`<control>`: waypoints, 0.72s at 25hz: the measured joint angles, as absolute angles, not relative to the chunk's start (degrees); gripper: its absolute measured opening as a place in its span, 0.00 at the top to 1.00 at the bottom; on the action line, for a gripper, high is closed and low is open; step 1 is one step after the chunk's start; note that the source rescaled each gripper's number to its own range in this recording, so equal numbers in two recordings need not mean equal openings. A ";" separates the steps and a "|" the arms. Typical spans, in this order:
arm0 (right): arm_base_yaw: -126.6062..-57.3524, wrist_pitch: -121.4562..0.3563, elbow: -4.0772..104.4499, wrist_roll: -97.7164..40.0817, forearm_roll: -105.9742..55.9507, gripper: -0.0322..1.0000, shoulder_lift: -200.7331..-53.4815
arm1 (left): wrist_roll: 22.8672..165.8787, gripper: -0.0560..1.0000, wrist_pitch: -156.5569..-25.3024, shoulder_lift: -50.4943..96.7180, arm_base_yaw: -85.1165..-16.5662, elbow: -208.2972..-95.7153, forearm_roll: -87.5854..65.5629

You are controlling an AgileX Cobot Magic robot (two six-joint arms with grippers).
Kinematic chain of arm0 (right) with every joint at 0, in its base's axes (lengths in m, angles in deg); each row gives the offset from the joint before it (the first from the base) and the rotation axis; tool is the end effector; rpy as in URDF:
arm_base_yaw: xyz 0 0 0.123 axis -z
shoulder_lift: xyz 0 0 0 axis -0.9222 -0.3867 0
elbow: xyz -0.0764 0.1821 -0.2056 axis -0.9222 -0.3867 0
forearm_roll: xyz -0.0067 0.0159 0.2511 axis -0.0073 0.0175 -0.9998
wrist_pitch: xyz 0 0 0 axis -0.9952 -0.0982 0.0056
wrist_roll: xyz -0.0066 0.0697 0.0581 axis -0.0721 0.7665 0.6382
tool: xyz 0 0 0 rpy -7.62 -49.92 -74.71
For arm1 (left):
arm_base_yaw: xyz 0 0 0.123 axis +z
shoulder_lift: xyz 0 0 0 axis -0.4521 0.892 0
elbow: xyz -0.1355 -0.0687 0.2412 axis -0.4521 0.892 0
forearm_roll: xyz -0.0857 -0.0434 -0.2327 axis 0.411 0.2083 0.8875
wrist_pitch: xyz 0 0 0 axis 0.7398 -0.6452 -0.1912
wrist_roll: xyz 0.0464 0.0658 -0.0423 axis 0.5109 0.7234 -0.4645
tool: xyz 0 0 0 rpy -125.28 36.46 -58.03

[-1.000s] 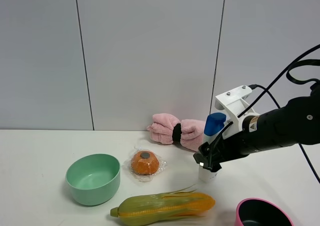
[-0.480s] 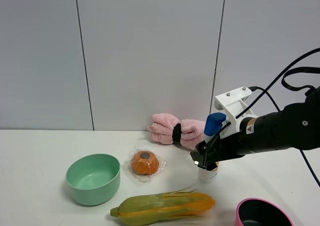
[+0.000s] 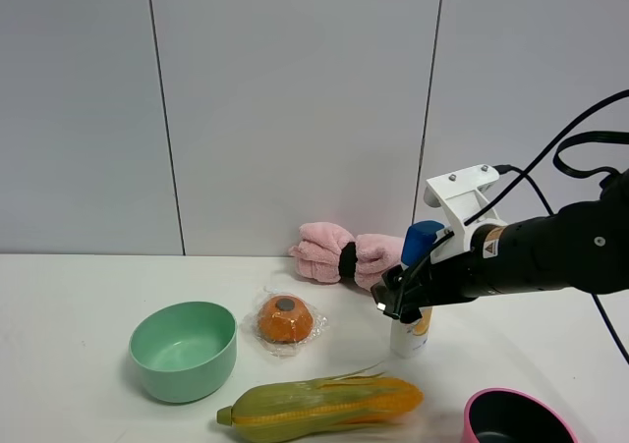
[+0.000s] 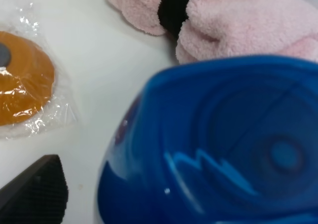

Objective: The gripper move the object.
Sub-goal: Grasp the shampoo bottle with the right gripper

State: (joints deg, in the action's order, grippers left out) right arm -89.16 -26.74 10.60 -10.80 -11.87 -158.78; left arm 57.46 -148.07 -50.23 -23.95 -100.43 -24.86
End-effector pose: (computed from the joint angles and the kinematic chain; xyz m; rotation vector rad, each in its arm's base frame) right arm 0.3062 0.1268 0.1301 -0.6134 2.0928 0.1636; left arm -0.0044 0.0003 0.2738 -0.1042 2.0534 0.0081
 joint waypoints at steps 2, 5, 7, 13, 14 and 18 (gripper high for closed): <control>-89.16 -26.74 10.60 -10.51 -11.83 0.05 -158.78 | 57.46 0.00 -148.07 -50.23 -23.95 -100.43 -24.86; -89.16 -26.70 10.60 -9.53 -11.83 0.06 -158.78 | 57.46 0.00 -148.07 -50.23 -23.95 -100.43 -24.86; -89.16 -26.03 10.60 -9.38 -11.83 0.06 -158.78 | 57.46 0.00 -148.07 -50.23 -23.95 -100.43 -24.86; -89.16 -25.13 10.60 -9.19 -10.31 0.06 -158.78 | 57.46 0.00 -148.07 -50.23 -23.95 -100.43 -24.86; -89.16 -25.13 10.60 -9.19 -10.18 0.06 -158.78 | 57.46 0.00 -148.07 -50.23 -23.95 -100.43 -24.86; -89.16 -24.04 10.60 -9.19 -10.12 0.06 -159.38 | 57.46 0.00 -148.07 -50.23 -23.95 -100.43 -24.86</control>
State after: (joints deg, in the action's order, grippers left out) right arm -89.16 -24.04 10.60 -9.19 -10.12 -159.38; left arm 57.46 -148.07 -50.23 -23.95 -100.43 -24.86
